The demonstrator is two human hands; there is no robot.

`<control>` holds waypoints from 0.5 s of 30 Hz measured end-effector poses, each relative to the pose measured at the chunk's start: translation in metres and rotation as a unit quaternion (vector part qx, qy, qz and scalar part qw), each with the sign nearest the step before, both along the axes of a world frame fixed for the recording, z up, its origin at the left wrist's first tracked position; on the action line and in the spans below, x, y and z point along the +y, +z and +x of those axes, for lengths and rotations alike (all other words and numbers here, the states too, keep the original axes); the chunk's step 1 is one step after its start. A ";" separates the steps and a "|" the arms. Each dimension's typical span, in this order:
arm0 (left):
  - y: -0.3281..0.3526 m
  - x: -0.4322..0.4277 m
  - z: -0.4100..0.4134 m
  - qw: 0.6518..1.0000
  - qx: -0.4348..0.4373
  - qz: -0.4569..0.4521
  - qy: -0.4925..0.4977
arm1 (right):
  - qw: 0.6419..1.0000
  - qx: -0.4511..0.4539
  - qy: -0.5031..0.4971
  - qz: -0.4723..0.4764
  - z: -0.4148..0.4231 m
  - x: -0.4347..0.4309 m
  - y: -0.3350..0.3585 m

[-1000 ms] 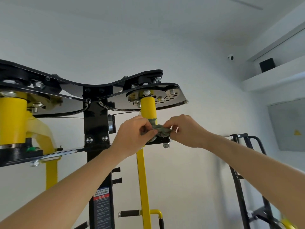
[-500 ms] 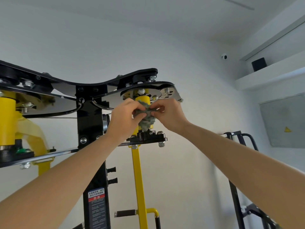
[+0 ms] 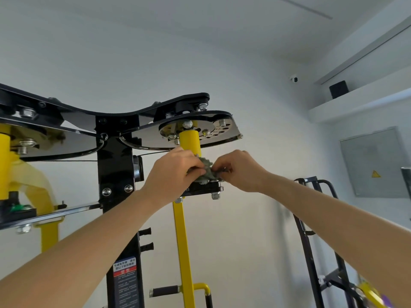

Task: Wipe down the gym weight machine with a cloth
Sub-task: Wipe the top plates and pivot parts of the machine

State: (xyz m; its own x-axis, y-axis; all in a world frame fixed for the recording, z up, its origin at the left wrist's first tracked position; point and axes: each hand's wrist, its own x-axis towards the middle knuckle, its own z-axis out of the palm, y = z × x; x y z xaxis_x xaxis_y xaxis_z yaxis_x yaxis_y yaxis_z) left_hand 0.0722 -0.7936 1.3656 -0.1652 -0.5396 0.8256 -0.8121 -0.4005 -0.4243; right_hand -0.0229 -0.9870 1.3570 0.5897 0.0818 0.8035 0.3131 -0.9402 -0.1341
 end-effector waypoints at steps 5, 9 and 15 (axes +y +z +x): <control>-0.005 0.024 0.004 0.997 0.078 0.010 0.004 | 0.999 -0.034 0.019 -0.035 -0.014 0.011 -0.006; -0.005 0.045 0.013 0.993 0.105 0.001 0.057 | 0.992 -0.048 0.038 -0.115 -0.011 0.036 -0.005; 0.002 0.079 0.029 0.971 0.111 0.014 0.212 | 0.954 -0.005 -0.065 -0.294 0.018 0.086 0.001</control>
State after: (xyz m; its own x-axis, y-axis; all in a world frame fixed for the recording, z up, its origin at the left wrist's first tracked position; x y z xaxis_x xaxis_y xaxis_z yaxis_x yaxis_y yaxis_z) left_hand 0.1009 -0.7149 1.3675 0.2577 -0.5429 0.7993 -0.6495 -0.7098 -0.2727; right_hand -0.0048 -0.9009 1.3579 0.6185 0.4471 0.6462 0.1883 -0.8827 0.4305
